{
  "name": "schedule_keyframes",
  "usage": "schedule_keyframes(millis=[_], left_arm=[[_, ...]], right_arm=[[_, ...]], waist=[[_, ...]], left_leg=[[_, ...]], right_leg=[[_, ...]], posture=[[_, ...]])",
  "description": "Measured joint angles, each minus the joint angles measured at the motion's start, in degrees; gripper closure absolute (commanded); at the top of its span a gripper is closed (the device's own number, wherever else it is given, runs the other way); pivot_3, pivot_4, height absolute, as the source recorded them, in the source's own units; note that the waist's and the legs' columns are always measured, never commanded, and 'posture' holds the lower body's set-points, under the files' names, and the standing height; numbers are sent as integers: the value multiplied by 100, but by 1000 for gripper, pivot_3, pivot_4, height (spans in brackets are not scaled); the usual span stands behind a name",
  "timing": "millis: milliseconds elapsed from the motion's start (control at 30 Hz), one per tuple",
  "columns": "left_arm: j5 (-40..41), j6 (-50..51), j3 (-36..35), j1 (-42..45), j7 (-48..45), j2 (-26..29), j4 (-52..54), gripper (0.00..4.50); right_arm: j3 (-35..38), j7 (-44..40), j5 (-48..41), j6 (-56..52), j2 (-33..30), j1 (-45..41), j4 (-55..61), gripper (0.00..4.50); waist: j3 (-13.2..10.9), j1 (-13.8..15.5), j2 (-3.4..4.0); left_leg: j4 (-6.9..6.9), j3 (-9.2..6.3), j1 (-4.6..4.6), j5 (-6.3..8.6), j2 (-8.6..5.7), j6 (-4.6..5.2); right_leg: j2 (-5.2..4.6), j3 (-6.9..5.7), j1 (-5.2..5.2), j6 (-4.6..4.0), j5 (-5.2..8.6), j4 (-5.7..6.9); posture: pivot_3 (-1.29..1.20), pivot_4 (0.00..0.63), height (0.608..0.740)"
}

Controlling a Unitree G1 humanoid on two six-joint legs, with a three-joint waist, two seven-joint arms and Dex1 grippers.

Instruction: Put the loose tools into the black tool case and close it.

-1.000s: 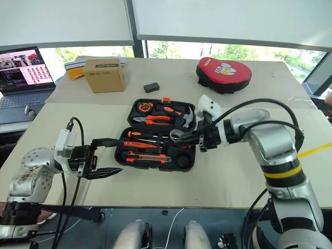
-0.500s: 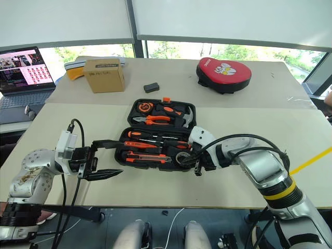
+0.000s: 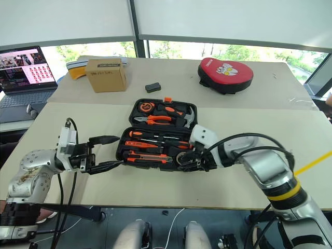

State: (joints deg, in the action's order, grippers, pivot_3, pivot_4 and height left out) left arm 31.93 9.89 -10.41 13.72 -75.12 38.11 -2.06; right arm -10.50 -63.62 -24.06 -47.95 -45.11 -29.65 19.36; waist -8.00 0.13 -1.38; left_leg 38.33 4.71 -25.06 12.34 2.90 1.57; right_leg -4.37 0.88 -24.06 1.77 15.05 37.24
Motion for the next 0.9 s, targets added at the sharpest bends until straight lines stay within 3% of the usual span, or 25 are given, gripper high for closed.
schedule_keyframes(millis=[33,133,267,367,467,633,900], left_arm=[[21,91,-72,1,83,39,-59,0],[25,282,-241,47,313,146,-300,655],[-195,295,-309,281,781,167,-819,2017],[-730,248,-219,823,1475,165,-1607,3086],[-1178,235,-53,1449,2065,-46,-2407,4264],[-1522,164,473,2001,2109,-540,-2941,4403],[-2060,16,964,2647,2053,-775,-3717,4403]], right_arm=[[334,-36,-99,235,-61,151,-32,2527],[1106,-46,-284,651,-98,472,-231,2462],[1833,125,-315,1291,6,854,-812,3418],[2054,498,190,2580,269,1098,-1835,4391],[1872,907,943,3827,504,1008,-2868,4500],[1298,1548,1741,4952,1125,160,-4269,4500],[646,1386,2178,5487,1636,-583,-5463,4500]], waist=[[0,14,0],[0,32,-1],[1,52,-2],[6,64,-12],[6,49,-13],[4,-62,-13],[3,-87,-13]], left_leg=[[0,0,0,0,-1,0],[1,2,2,0,0,0],[4,15,2,0,-2,1],[11,21,3,0,-7,1],[17,24,3,-1,-9,2],[16,27,-1,-3,-7,-2],[19,29,-1,-7,-8,-9]], right_leg=[[-1,-1,2,1,-1,-1],[0,-2,4,2,-1,-1],[0,-3,6,2,-2,-1],[-1,-7,13,4,-3,-1],[0,-3,13,9,-6,1],[6,6,-2,8,-7,13],[4,6,-3,8,-7,29]], posture=[[0,150,740],[0,150,740],[0,150,740],[0,150,740],[0,150,740],[0,150,740],[0,150,740]])
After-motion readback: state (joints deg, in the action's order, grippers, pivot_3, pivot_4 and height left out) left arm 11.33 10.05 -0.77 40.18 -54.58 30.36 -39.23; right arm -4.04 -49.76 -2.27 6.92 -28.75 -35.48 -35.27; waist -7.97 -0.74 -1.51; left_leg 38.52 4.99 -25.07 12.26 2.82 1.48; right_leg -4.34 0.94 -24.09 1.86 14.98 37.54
